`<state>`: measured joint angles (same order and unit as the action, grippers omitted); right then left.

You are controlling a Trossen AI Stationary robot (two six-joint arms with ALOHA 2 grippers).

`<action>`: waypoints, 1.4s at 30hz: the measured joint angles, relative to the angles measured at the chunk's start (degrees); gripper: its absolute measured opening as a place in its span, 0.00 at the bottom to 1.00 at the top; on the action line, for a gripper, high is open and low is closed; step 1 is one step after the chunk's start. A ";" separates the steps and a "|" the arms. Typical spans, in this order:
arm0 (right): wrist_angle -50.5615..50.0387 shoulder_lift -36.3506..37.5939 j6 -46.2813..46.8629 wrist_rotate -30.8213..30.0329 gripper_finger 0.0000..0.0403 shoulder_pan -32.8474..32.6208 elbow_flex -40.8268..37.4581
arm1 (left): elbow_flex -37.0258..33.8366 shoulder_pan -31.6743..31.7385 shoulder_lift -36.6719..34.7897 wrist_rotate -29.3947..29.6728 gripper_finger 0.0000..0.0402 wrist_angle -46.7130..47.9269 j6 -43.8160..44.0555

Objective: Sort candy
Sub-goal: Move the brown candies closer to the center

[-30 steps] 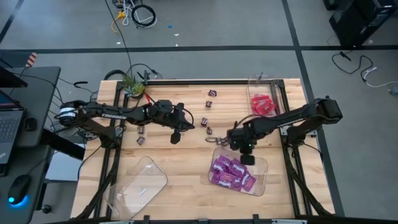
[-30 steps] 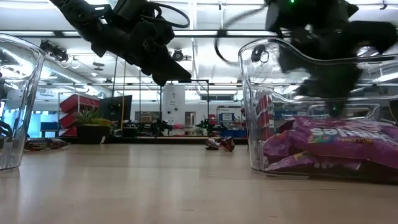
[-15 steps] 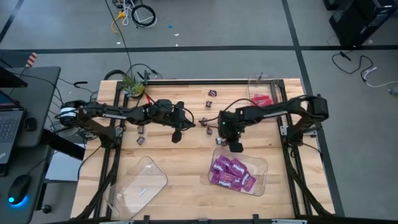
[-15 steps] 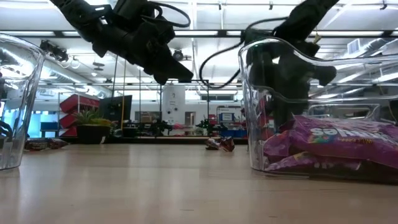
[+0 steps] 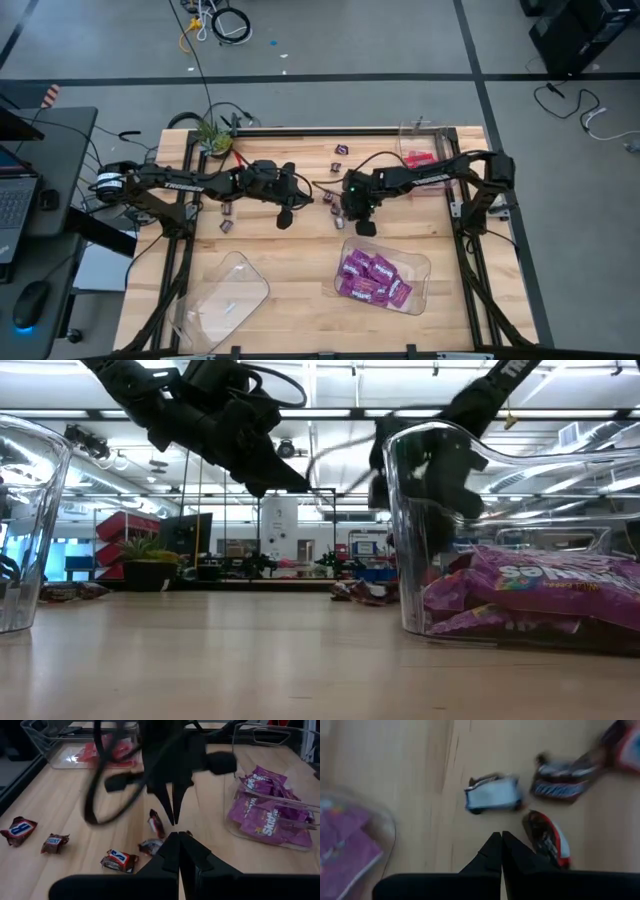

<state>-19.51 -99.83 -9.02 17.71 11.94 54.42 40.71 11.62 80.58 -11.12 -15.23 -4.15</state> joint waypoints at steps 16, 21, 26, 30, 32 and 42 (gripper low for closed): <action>-20.21 26.79 7.21 -14.37 0.00 -1.41 3.42 | 5.96 -1.16 14.64 -5.22 0.00 -7.87 0.91; -22.57 32.06 9.39 -17.64 0.00 -2.31 3.42 | 14.26 -1.23 23.23 -6.36 0.00 -6.25 -1.19; -23.86 34.04 9.51 -18.38 0.00 -3.06 3.40 | 22.81 -1.14 30.82 -6.34 0.00 -3.12 -1.95; -24.45 34.18 9.50 -19.16 0.00 -3.27 3.38 | 29.60 -1.14 36.66 -4.58 0.00 2.11 -3.40; -24.62 34.16 9.47 -19.31 0.00 -3.31 3.34 | 32.65 -1.09 39.18 -2.49 0.00 5.65 -4.41; -26.79 34.16 9.92 -19.85 0.00 -3.91 3.34 | 37.89 -1.14 41.72 12.24 0.00 19.58 -6.85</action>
<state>-46.29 -65.67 0.89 -2.14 8.03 57.76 78.59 10.48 122.29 1.13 4.35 -11.00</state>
